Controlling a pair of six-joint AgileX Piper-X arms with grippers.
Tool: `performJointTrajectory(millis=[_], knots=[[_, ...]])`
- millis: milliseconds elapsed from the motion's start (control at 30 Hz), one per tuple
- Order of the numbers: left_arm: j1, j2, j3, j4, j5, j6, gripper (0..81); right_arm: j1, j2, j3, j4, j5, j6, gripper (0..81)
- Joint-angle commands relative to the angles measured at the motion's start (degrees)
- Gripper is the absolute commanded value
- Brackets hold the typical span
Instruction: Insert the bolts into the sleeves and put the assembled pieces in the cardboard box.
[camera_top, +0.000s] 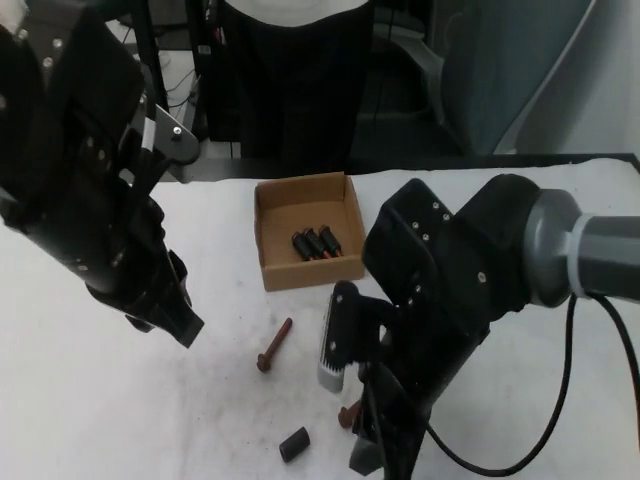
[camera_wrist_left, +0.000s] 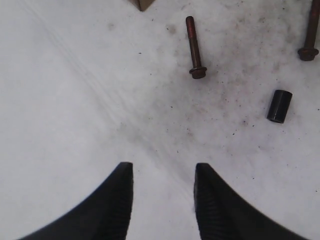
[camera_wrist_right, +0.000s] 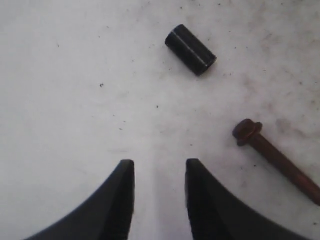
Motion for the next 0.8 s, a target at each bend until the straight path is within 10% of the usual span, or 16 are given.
performJointTrajectory(millis=[0,333,767], knots=[[0.21,-1.45,0.09,-0.31,-0.52,0.04,37.4,0.12,-0.11,-0.4,0.48,3.79,-6.42,33.5],[0.21,-1.51,0.09,-0.57,-0.02,-3.11,37.4,-0.25,0.43,-0.39,-8.98,11.65,-20.62,33.3],[0.21,-1.51,0.09,-2.26,4.41,-4.31,37.4,-0.14,6.78,-4.47,-3.44,14.72,-18.48,26.2]])
